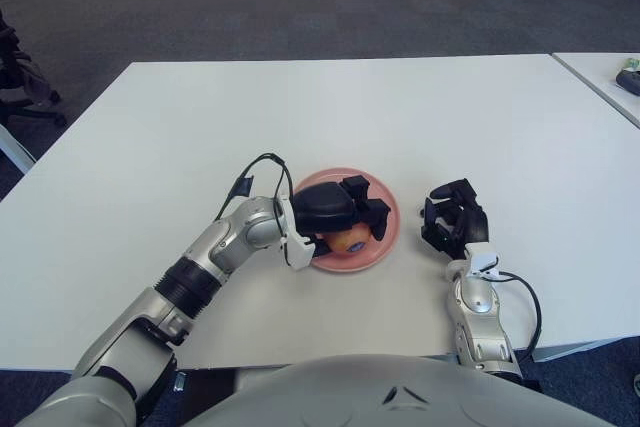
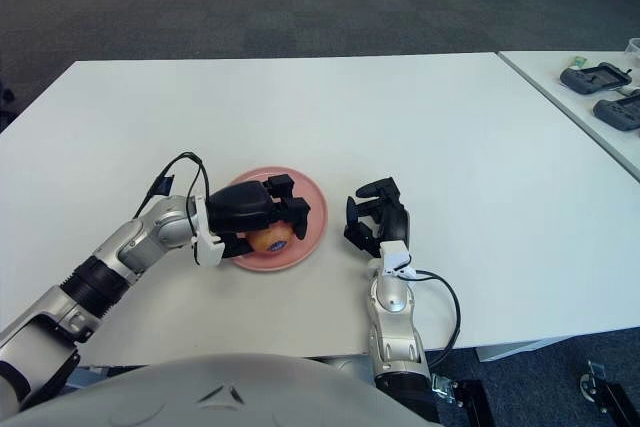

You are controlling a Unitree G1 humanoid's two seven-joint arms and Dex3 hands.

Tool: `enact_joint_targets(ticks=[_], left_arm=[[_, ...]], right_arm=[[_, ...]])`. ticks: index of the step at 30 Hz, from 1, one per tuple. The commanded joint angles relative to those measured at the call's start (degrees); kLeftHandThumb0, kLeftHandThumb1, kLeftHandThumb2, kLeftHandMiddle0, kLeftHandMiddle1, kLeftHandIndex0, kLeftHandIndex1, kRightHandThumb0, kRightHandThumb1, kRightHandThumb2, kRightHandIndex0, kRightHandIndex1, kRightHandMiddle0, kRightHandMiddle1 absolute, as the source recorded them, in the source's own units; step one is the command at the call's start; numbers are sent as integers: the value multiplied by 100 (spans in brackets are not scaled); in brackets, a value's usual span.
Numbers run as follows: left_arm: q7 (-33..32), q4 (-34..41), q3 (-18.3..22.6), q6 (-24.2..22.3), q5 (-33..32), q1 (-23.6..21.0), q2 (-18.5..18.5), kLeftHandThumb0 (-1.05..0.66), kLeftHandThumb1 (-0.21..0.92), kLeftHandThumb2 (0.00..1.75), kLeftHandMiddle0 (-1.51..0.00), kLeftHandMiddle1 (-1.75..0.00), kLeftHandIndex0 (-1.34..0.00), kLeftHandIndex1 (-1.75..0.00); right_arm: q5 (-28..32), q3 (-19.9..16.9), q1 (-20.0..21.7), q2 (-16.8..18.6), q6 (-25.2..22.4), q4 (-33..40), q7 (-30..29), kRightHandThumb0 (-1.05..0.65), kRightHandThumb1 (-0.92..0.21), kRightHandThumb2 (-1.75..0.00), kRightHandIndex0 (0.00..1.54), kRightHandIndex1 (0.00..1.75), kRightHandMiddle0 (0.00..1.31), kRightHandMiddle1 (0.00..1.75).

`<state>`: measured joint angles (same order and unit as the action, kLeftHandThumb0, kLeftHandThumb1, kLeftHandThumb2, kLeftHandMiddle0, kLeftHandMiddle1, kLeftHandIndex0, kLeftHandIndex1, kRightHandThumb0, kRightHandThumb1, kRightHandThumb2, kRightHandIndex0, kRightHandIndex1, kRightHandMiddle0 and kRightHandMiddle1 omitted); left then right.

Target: Put the apple into the plate.

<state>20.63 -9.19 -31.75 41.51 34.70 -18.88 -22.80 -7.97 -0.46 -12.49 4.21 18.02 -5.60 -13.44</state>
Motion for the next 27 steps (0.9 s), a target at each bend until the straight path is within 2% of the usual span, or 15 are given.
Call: enact_joint_targets(ticks=[1, 4, 13, 19, 20, 22, 26, 27], left_arm=[[-238, -370, -130, 138, 414, -202, 18, 0, 12, 155, -77, -172, -52, -175], [-521, -798, -255, 280, 663, -215, 74, 0, 12, 154, -79, -169, -52, -175], [-1116, -1399, -431, 528, 971, -338, 145, 0, 9, 154, -84, -161, -55, -175], [-2118, -1952, -662, 732, 1580, -400, 169, 0, 12, 153, -80, -168, -52, -173], [-2279, -2007, -700, 762, 1667, -417, 162, 0, 14, 151, -78, -170, -51, -171], [-2519, -2076, -759, 818, 1780, -465, 146, 0, 28, 136, -59, -173, -47, -173], [-2838, -2091, -831, 963, 1904, -540, 70, 0, 38, 125, -47, -174, -43, -174], [-2861, -2080, -839, 993, 1903, -552, 46, 0, 48, 112, -39, -174, -36, -174]], right_arm=[[44, 5, -39, -1, -4, -71, 52, -38, -68, -87, 57, 146, 34, 175], [69, 2, -45, 12, -6, -56, 70, -38, -66, -88, 58, 144, 35, 175], [40, 1, -47, 36, -35, -19, 60, -39, -63, -93, 60, 141, 37, 175], [53, -5, -61, 49, -13, 14, 63, -39, -62, -94, 60, 140, 38, 175], [54, -4, -63, 53, -11, 17, 62, -39, -62, -94, 60, 140, 38, 175], [54, -3, -65, 57, -7, 20, 61, -39, -62, -94, 61, 140, 38, 175], [58, -4, -62, 55, 8, 10, 72, -39, -62, -94, 60, 140, 38, 175], [58, -5, -60, 52, 11, 6, 75, -39, -62, -94, 60, 140, 38, 175]])
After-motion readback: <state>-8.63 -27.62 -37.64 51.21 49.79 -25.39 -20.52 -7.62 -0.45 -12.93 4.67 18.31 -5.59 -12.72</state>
